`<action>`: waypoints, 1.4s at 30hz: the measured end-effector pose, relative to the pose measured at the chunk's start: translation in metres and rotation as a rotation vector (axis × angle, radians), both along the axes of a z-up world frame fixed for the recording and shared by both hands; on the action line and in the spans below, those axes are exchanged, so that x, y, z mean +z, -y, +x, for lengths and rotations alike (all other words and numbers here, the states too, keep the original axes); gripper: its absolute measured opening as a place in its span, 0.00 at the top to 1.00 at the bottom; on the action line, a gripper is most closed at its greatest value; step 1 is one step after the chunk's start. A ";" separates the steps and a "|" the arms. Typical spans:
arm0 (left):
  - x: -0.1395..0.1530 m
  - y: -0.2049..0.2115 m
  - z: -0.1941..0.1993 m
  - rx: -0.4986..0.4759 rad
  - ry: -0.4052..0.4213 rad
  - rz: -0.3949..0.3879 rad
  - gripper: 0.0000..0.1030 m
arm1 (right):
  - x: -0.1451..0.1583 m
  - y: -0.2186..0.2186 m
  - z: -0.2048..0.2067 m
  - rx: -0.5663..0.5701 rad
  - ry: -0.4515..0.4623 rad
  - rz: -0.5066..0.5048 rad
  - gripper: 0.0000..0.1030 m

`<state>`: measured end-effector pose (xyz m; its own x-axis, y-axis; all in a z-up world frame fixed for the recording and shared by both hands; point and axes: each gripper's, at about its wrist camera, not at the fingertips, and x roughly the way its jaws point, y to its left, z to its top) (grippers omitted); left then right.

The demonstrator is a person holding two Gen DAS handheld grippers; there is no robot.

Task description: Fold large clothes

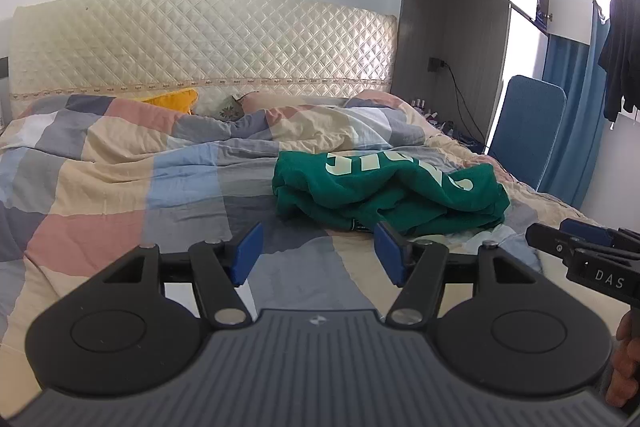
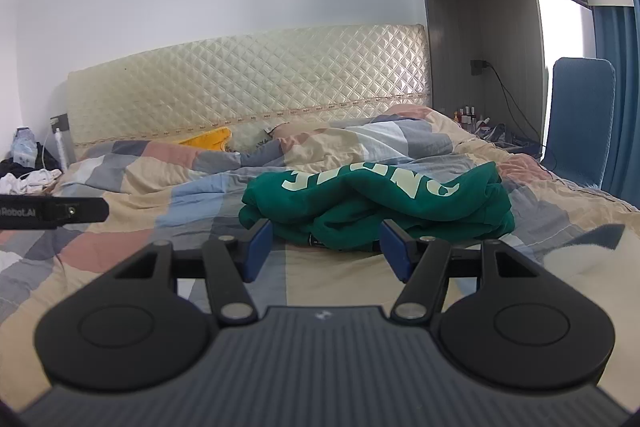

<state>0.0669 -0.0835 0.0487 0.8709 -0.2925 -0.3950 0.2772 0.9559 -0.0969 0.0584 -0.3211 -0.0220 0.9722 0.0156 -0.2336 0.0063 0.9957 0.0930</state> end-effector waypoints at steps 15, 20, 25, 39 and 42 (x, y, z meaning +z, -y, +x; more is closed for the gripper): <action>0.001 0.010 -0.002 0.013 0.004 0.022 0.34 | 0.000 0.001 0.005 0.002 -0.006 -0.009 0.39; 0.002 0.009 -0.003 0.011 0.004 0.021 0.34 | 0.000 -0.001 0.006 -0.005 -0.006 -0.015 0.39; 0.005 0.010 -0.006 0.015 0.014 0.019 0.33 | -0.001 -0.003 0.005 -0.017 -0.005 -0.016 0.39; 0.006 0.013 -0.012 0.021 0.023 0.017 0.30 | -0.002 0.000 0.004 -0.029 0.005 -0.019 0.39; 0.006 0.013 -0.012 0.018 0.018 0.018 0.25 | -0.002 0.001 0.002 -0.036 0.008 -0.021 0.39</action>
